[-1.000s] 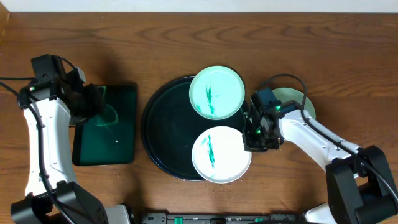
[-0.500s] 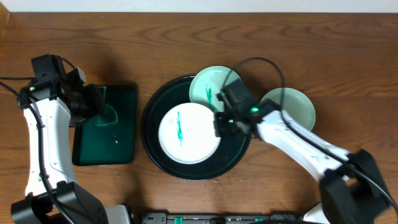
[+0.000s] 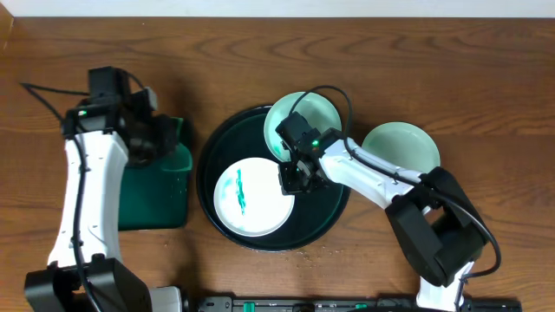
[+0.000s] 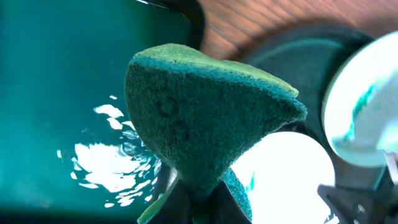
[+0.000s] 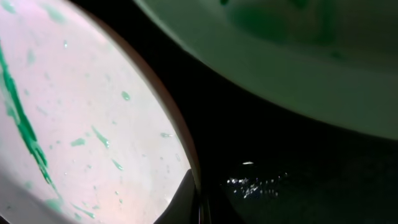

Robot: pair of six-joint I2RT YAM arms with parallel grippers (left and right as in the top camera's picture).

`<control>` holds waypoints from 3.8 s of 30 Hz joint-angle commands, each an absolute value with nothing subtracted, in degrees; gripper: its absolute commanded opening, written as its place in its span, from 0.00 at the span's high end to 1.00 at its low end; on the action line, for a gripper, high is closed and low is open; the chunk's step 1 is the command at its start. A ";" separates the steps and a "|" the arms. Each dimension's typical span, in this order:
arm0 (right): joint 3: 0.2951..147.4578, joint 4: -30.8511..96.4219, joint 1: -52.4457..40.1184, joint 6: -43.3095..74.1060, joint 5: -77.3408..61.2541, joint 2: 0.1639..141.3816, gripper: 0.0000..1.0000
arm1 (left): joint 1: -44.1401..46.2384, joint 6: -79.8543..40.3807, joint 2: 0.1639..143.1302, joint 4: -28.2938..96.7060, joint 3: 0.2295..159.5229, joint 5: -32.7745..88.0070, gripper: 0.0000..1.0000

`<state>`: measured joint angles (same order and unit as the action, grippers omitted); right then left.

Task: Clean dirty plates on tray and stack at the side
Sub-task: 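Grip the bottom white plate rim with the right gripper, pull it left, then scrub the white plate with the sponge in the left gripper, then lift the white plate with the right gripper and stack it on the cleaned plate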

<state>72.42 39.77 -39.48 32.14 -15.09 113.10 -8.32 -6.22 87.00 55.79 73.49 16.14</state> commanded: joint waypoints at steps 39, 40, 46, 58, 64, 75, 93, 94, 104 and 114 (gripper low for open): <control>73.49 39.90 -37.91 33.78 -16.84 114.54 0.99 | 14.90 -15.35 101.12 35.99 57.67 14.46 0.93; 73.49 39.90 -37.91 33.78 -16.82 114.54 0.99 | 14.92 -18.92 101.01 38.26 59.22 7.11 0.93; 73.49 39.92 -37.91 33.80 -16.84 114.54 0.99 | 15.00 -26.13 100.97 44.84 62.52 -6.63 0.93; 73.49 39.90 -37.89 33.78 -16.86 114.54 0.99 | 21.17 -21.26 101.10 43.99 57.34 21.08 0.93; 73.49 39.92 -37.89 33.61 -17.02 114.54 0.99 | 20.91 -18.96 101.10 40.18 57.34 24.64 0.93; 73.49 40.01 -37.80 33.12 -17.45 114.54 0.99 | 10.83 -15.20 96.75 42.04 65.36 23.35 0.93; 76.09 39.24 -40.53 20.27 -15.03 107.24 0.99 | -13.15 -14.61 82.81 50.33 69.45 9.67 0.93; 76.09 39.44 -41.06 19.55 -13.02 105.82 0.99 | -13.78 -14.61 83.09 50.33 69.45 9.34 0.93; 76.09 42.30 -50.26 15.64 25.58 91.29 0.99 | -15.53 -14.61 83.59 50.28 69.43 9.06 0.93; 76.09 38.96 -65.56 7.64 62.24 88.97 0.99 | -15.53 -14.63 83.59 50.33 69.43 7.84 0.93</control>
